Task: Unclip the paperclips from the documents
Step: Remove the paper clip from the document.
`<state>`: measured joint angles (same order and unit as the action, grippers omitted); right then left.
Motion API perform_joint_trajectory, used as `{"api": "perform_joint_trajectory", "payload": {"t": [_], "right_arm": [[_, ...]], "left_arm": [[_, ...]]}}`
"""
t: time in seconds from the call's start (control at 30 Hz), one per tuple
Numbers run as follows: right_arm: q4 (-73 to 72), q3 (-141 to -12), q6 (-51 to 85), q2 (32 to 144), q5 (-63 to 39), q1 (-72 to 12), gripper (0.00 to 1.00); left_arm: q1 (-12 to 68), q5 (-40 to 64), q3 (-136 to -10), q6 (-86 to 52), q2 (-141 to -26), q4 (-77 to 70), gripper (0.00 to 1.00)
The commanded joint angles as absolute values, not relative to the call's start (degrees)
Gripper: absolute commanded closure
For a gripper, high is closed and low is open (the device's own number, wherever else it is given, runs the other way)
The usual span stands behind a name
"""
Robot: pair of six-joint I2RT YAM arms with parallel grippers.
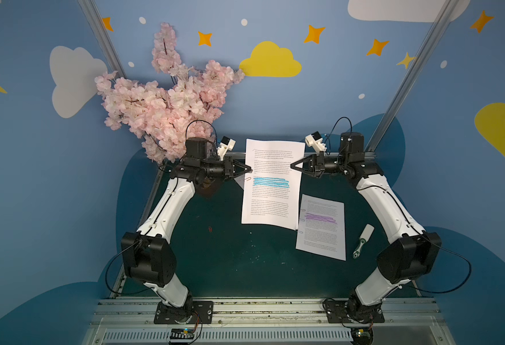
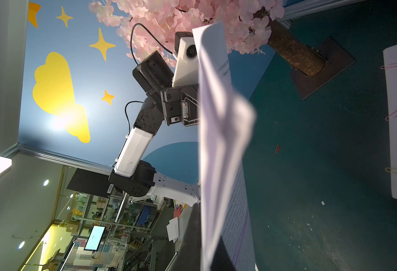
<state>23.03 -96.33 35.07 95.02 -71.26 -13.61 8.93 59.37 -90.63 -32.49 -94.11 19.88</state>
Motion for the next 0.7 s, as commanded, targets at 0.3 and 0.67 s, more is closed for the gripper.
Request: {"api": "perform_joint_trajectory", "payload": {"t": [0.3,0.67], "right_arm": [[26.1,-96.9,31.9,94.5,-71.9,-13.3,1.00],[27.9,-97.0,30.0,94.1,-71.6,-12.7,1.00]], "left_arm": [[7.6,56.3,-92.6,-28.7,-94.4,24.0,0.97],[5.5,57.2,-88.0,-30.5,-91.6,21.4,0.97]]}}
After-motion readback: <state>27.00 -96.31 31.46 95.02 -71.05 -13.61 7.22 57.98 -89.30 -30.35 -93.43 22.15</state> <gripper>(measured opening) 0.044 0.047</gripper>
